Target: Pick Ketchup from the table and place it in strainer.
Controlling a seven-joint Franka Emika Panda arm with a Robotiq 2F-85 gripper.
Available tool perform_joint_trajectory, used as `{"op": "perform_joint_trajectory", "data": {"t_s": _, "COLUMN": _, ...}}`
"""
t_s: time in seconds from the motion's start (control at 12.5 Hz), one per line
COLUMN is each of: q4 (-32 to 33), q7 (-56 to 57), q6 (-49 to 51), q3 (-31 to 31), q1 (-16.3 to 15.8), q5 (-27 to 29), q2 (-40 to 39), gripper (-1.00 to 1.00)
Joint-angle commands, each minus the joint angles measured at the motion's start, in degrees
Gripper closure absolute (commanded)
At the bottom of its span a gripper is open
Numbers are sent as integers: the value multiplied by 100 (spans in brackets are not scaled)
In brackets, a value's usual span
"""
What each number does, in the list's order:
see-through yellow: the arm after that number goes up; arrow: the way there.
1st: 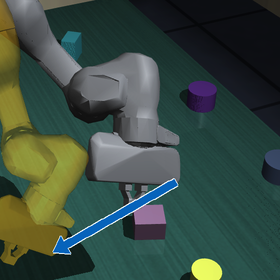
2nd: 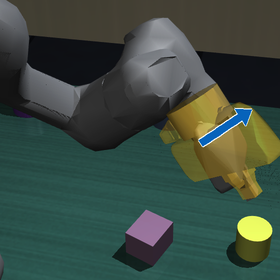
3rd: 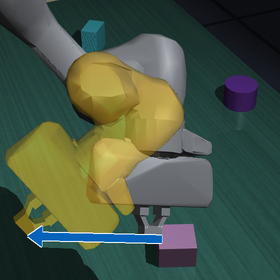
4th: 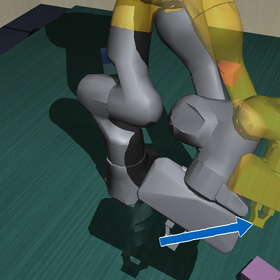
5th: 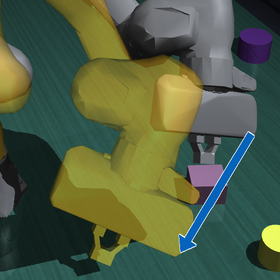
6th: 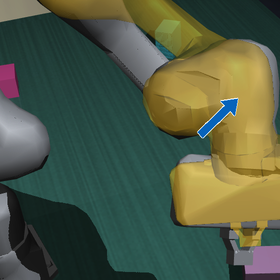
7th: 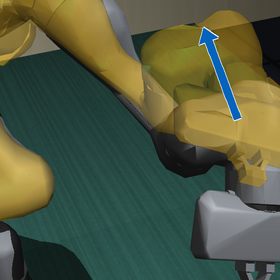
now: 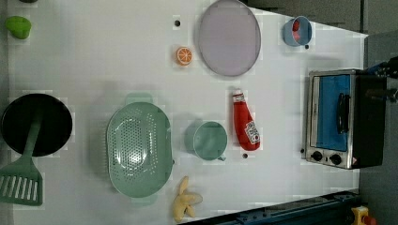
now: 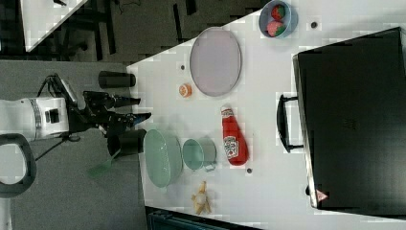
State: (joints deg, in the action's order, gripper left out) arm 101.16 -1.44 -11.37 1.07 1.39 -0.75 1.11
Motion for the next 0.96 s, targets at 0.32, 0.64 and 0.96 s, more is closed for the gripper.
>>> {"op": "perform_joint_trajectory", "data": {"t_s": 0.32, "q4": 909, "q7": 171, "q6": 573, "q3": 343, "q1": 546, "q5": 241, "q2": 778, "gripper": -100}}
{"op": "perform_joint_trajectory", "data": {"t_s": 0.64, "q4": 1675, "q7": 1282, "q6": 63, "q3": 511, "q1": 497, "q5": 240, "q2": 684, "gripper": -100}}
{"op": "perform_joint_trajectory", "data": {"t_s": 0.96, "q4": 2512, "q7": 3096, "q6": -906, "q3": 742, "q1": 492, "q5": 239, "q2": 573, "gripper": -100}}
